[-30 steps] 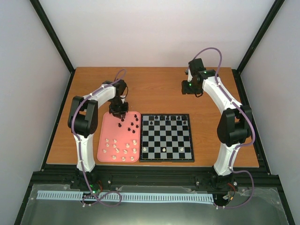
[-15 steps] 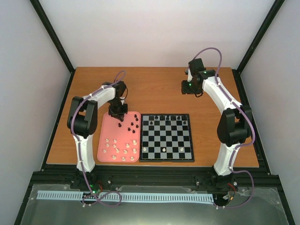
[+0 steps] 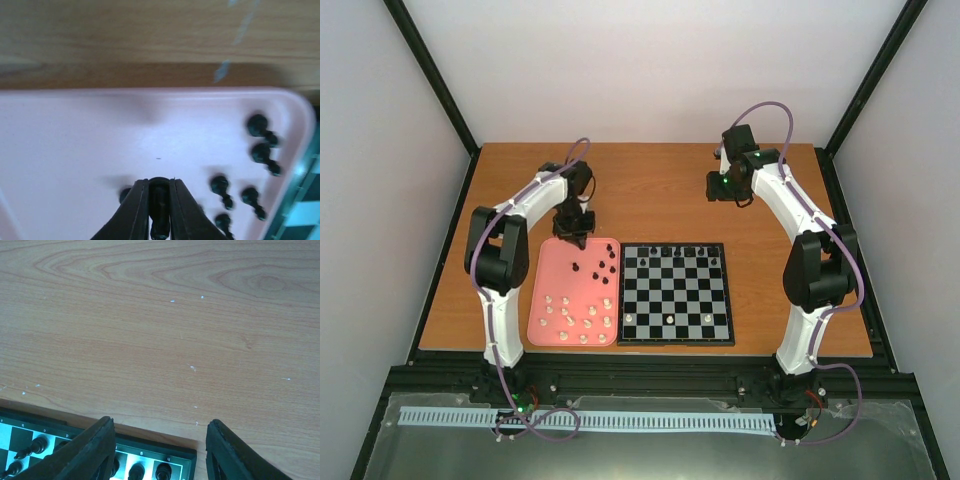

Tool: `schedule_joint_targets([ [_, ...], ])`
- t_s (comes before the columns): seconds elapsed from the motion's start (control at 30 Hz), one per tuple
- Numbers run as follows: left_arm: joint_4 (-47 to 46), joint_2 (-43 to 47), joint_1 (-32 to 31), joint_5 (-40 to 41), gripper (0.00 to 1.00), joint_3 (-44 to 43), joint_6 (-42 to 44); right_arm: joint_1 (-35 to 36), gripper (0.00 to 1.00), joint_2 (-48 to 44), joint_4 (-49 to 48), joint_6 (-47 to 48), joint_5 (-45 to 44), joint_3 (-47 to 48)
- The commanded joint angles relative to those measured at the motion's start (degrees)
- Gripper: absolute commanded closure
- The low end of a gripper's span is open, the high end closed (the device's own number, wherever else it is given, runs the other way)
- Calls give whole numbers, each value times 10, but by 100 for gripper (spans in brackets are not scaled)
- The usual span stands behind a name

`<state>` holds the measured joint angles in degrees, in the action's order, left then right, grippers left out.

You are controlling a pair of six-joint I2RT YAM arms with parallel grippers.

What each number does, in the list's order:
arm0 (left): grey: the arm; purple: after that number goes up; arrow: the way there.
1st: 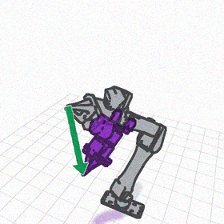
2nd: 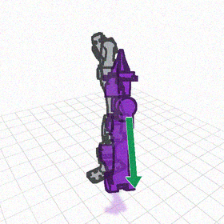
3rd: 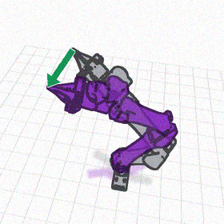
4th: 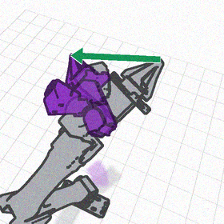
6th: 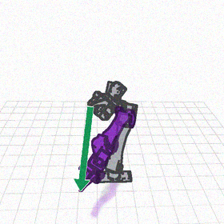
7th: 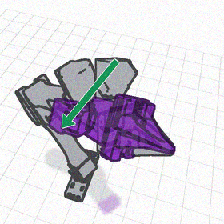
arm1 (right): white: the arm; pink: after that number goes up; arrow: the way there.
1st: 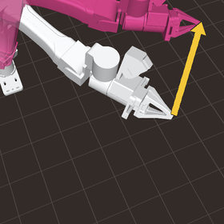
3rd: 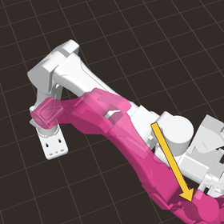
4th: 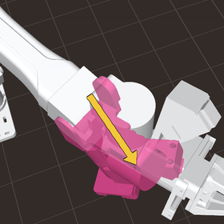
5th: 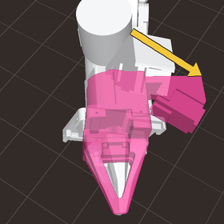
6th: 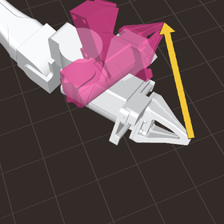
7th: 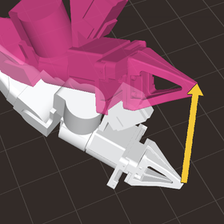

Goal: Set up the chess pieces on the board
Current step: Pick up the chess piece from the storage box, then place the chess piece on the chessboard.

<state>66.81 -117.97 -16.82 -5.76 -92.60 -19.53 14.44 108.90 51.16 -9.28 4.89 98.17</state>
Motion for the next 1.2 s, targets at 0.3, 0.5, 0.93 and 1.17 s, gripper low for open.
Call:
schedule_joint_targets([
  [0.3, 122, -79, -129, -26, 95, -256, -16, -19, 50, 10, -5, 0, -2, 9],
  [0.5, 139, -130, -176, -38, 94, -310, -14, -24, 50, 10, -4, 0, 2, 11],
  [0.93, 129, -167, -195, -39, 94, -327, -22, -29, 50, 7, -8, -2, 16, 3],
  [1.17, 119, -184, -195, -31, 94, -340, -25, -30, 50, 6, -8, -3, 18, 2],
])
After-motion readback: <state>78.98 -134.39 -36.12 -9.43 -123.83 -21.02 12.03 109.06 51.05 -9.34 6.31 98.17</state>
